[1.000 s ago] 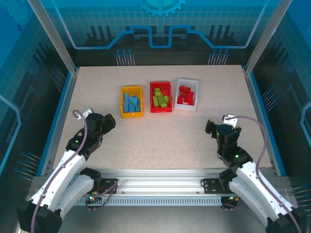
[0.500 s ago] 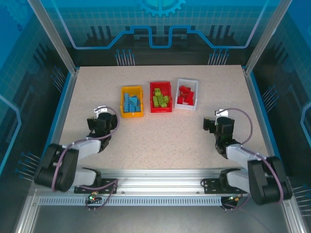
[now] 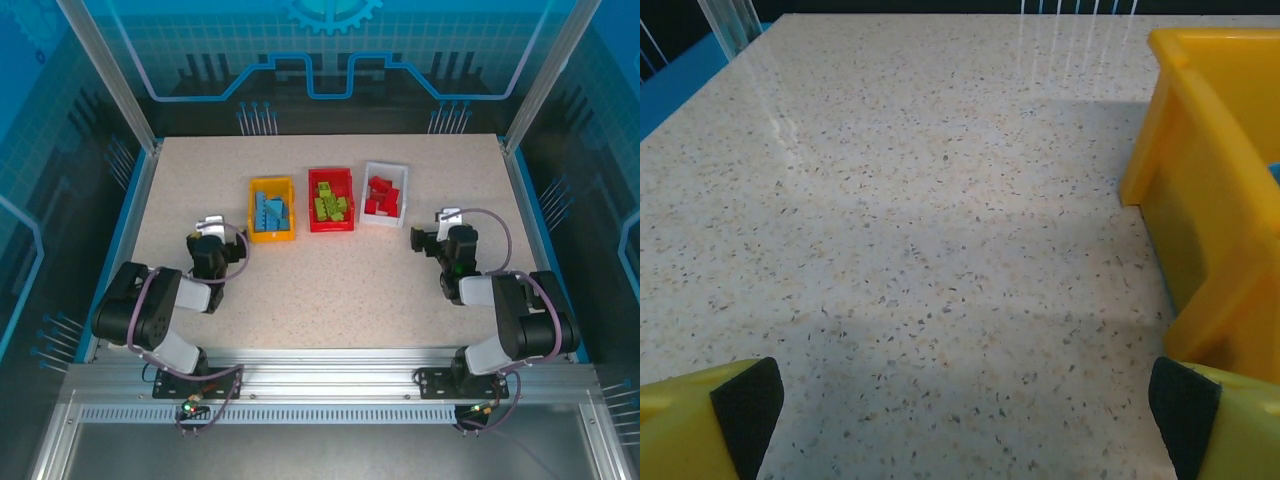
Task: Sort the legos into containers by color
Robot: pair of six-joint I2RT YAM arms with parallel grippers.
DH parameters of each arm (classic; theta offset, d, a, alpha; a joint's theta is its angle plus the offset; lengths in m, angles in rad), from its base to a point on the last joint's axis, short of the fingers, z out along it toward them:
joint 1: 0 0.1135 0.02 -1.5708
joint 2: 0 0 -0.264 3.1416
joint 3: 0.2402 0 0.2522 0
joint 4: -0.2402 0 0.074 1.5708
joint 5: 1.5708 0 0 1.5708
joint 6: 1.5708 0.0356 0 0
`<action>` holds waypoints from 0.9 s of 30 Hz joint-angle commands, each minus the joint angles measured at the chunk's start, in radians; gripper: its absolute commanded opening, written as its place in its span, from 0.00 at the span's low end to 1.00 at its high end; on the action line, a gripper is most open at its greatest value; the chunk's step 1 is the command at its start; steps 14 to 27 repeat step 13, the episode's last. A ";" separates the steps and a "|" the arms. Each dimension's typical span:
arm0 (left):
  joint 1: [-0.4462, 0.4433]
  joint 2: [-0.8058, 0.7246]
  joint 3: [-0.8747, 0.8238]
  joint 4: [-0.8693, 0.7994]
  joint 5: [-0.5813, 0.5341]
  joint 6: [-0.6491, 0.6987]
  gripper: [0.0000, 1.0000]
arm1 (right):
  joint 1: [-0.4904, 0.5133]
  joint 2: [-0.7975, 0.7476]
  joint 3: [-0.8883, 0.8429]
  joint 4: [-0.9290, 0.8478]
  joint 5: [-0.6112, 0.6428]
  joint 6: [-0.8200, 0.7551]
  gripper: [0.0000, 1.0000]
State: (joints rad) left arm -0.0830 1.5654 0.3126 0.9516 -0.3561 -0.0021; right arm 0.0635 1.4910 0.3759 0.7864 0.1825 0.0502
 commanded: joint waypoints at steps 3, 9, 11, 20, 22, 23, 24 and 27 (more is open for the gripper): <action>0.074 -0.020 0.046 -0.004 0.135 -0.049 0.99 | 0.009 0.009 0.031 0.011 0.014 -0.016 1.00; 0.072 -0.016 0.046 0.004 0.132 -0.047 0.99 | 0.007 0.009 0.032 0.008 0.013 -0.015 1.00; 0.074 -0.015 0.049 0.002 0.131 -0.045 0.99 | 0.008 0.009 0.032 0.010 0.011 -0.015 1.00; 0.073 -0.014 0.048 0.000 0.131 -0.045 0.99 | 0.007 0.008 0.031 0.010 0.011 -0.015 1.00; 0.073 -0.014 0.048 0.000 0.131 -0.045 0.99 | 0.007 0.008 0.031 0.010 0.011 -0.015 1.00; 0.073 -0.014 0.048 0.000 0.131 -0.045 0.99 | 0.007 0.008 0.031 0.010 0.011 -0.015 1.00; 0.073 -0.014 0.048 0.000 0.131 -0.045 0.99 | 0.007 0.008 0.031 0.010 0.011 -0.015 1.00; 0.073 -0.014 0.048 0.000 0.131 -0.045 0.99 | 0.007 0.008 0.031 0.010 0.011 -0.015 1.00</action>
